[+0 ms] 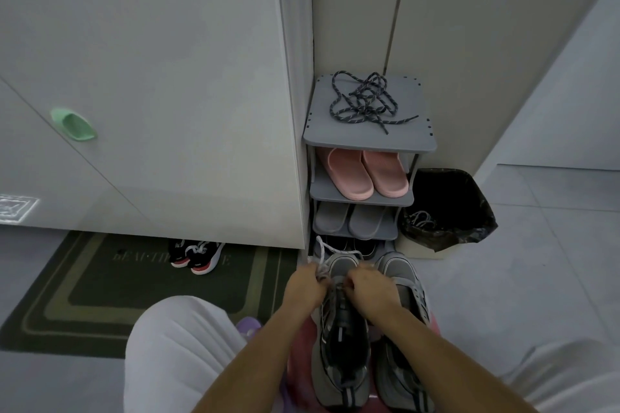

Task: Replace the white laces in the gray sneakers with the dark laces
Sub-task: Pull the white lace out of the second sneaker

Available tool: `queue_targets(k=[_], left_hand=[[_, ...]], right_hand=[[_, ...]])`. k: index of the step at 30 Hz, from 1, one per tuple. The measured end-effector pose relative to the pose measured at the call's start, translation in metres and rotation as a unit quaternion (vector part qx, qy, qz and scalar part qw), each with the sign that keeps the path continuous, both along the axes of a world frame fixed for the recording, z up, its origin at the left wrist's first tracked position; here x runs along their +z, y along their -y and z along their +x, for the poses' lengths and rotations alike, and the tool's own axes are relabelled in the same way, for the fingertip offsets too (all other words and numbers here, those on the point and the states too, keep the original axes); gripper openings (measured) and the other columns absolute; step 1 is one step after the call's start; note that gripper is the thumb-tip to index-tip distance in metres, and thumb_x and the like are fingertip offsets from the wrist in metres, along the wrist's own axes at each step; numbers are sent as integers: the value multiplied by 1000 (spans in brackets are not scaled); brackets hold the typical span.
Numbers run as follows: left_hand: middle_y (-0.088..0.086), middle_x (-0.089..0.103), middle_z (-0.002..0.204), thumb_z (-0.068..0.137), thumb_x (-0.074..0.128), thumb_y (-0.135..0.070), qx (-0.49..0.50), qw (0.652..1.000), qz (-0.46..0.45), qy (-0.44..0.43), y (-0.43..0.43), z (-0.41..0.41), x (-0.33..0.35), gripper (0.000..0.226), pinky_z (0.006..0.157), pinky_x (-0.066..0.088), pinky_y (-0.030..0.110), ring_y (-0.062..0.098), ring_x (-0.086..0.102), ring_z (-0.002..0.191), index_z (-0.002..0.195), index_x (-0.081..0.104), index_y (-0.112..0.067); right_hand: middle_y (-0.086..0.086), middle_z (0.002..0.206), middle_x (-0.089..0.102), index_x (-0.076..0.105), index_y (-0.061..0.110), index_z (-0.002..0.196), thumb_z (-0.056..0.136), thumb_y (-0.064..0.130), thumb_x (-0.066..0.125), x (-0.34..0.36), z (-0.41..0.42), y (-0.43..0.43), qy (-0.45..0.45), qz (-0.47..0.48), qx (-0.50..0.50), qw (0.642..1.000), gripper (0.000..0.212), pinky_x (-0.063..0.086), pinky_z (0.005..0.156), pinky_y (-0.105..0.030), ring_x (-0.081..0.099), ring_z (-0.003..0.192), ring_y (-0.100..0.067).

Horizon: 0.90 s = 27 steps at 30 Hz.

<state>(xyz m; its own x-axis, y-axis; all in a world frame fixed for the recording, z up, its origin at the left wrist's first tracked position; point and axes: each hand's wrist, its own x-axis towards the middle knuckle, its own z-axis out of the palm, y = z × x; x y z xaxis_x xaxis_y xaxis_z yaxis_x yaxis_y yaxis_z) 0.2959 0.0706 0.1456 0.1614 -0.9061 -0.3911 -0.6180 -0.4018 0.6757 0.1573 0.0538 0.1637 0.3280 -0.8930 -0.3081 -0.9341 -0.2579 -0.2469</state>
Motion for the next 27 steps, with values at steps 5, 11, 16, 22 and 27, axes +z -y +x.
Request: queue_targets(k=[5, 11, 16, 22, 27], left_hand=[[10, 59, 74, 87, 55, -11, 91, 994, 10, -62, 2, 1, 3, 15, 66, 52, 39, 28, 59, 72, 72, 52, -10], [21, 66, 91, 85, 48, -2, 180, 966, 45, -179, 3, 3, 8, 12, 58, 52, 34, 27, 63, 77, 76, 48, -11], [19, 70, 98, 91, 48, -6, 190, 955, 50, -223, 6, 1, 1, 14, 73, 58, 45, 26, 66, 77, 79, 53, -11], [17, 59, 91, 96, 44, -2, 303, 909, 46, -283, 10, 11, 10, 2, 58, 58, 37, 28, 64, 77, 97, 45, -3], [7, 59, 79, 96, 45, -9, 31, 992, 42, -119, 20, 17, 37, 19, 58, 49, 25, 18, 62, 71, 79, 48, -17]], right_hand=[[-11, 120, 53, 60, 11, 110, 97, 27, 38, -2, 4, -1, -19, -13, -4, 1000, 30, 46, 85, -35, 58, 106, -28], [-8, 118, 56, 60, 12, 110, 96, 24, 41, -8, 12, 0, -49, -18, -5, 999, 26, 43, 86, -35, 58, 105, -28], [-9, 118, 56, 58, 14, 113, 92, 41, 47, -5, 7, 2, -39, 18, -33, 999, 36, 43, 89, -34, 56, 110, -27], [-10, 120, 53, 59, 15, 114, 93, 39, 46, -3, 8, 0, -34, 39, -31, 998, 34, 43, 93, -36, 53, 113, -28], [-9, 121, 49, 46, 17, 120, 85, 25, 56, 13, -1, 12, 106, 68, -100, 987, 37, 45, 85, -35, 54, 106, -28]])
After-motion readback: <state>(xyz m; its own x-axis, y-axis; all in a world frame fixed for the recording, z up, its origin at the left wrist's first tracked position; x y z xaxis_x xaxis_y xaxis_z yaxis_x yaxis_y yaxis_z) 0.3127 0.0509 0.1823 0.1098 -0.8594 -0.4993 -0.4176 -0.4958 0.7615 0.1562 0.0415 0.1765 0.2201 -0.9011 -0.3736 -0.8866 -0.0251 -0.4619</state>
